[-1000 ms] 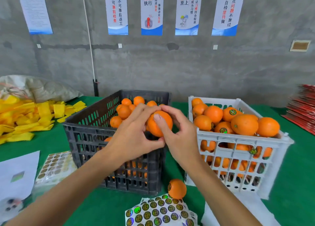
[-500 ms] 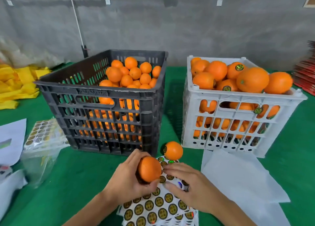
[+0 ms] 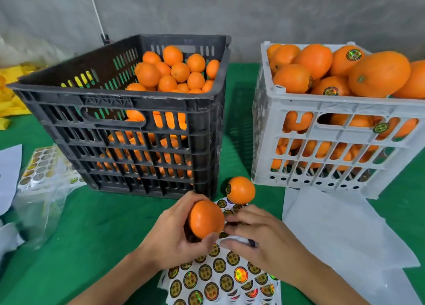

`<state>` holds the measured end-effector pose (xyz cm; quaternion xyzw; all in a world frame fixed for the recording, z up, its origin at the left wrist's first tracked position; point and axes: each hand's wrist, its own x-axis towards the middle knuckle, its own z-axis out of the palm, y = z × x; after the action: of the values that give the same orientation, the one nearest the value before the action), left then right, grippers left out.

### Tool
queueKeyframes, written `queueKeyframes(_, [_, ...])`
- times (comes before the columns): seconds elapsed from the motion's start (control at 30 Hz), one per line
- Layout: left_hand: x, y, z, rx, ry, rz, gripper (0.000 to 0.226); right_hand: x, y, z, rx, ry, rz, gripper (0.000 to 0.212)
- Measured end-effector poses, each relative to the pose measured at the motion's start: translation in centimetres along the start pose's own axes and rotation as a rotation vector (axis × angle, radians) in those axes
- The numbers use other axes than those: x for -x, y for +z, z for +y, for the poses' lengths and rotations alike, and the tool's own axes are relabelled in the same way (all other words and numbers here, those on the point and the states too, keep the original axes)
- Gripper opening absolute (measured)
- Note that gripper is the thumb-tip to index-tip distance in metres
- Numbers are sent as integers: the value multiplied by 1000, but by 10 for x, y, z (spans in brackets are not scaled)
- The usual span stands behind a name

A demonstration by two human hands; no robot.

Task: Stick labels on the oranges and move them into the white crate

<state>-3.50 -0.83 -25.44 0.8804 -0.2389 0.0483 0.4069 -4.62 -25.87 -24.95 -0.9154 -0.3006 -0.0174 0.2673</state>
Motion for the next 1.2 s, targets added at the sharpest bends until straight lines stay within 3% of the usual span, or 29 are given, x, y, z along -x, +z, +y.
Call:
queueKeyframes(0.33, [0, 0, -2, -15, 17, -20, 61, -2, 4, -12, -404, 196, 79, 10])
queueKeyframes(0.53, [1, 1, -3, -13, 21, -24, 61, -4, 6, -20, -481, 266, 104, 2])
queueKeyframes(0.77, [1, 1, -6, 19, -5, 0, 57, -5, 7, -19, -338, 194, 111, 8])
queueKeyframes(1.0, [-1, 1, -11, 91, -82, 42, 55, 1, 3, -12, -178, 75, 44, 45])
queueKeyframes(1.2, [0, 2, -12, 93, -93, 29, 55, -4, 2, -15, -104, 13, 37, 39])
